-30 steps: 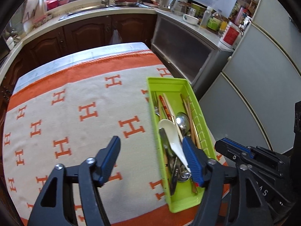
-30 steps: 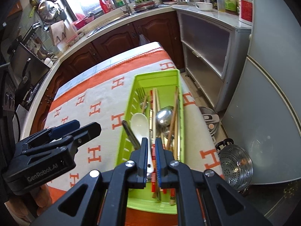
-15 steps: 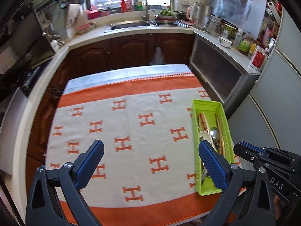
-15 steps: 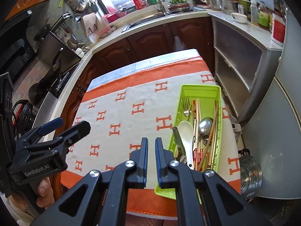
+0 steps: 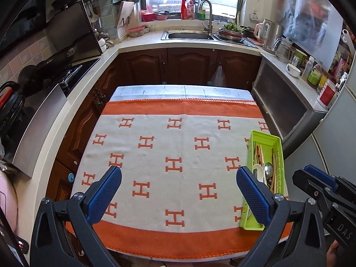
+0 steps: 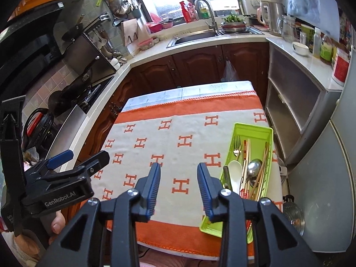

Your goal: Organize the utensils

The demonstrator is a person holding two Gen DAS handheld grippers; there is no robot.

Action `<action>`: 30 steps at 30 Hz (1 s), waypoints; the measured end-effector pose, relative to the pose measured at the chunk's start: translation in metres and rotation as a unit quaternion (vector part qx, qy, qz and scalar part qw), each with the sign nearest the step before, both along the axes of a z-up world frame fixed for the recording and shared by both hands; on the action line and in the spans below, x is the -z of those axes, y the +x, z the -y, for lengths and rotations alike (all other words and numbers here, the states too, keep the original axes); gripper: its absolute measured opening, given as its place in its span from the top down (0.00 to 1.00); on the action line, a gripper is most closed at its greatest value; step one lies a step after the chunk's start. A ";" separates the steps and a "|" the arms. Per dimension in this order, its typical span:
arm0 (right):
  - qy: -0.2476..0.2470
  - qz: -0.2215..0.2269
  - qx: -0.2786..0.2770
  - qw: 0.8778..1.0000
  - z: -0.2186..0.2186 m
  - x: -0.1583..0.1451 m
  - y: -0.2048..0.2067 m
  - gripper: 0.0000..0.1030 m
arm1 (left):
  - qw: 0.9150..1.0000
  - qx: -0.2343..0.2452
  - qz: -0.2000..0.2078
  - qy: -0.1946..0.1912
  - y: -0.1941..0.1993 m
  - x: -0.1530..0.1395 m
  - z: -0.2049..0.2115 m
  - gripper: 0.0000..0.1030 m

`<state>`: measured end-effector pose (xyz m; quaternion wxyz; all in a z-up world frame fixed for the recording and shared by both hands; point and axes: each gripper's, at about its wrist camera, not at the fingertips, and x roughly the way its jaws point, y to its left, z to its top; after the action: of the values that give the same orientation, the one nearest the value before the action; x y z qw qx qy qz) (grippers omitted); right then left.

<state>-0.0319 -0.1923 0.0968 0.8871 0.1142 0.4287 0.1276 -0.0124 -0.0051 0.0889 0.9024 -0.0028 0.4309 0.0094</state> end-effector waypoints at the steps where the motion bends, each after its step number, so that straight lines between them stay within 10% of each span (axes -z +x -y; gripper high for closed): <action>1: -0.003 0.004 -0.006 1.000 -0.004 -0.002 0.000 0.66 | 1.000 -0.001 0.003 -0.001 -0.001 -0.001 -0.001 0.01; 30: -0.005 -0.003 -0.008 1.000 -0.015 0.002 0.006 0.66 | 1.000 0.018 -0.005 0.001 0.001 -0.001 0.000 0.01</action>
<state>-0.0263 -0.1776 0.0950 0.8853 0.1062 0.4330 0.1324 -0.0111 -0.0049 0.0898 0.9004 0.0061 0.4349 -0.0066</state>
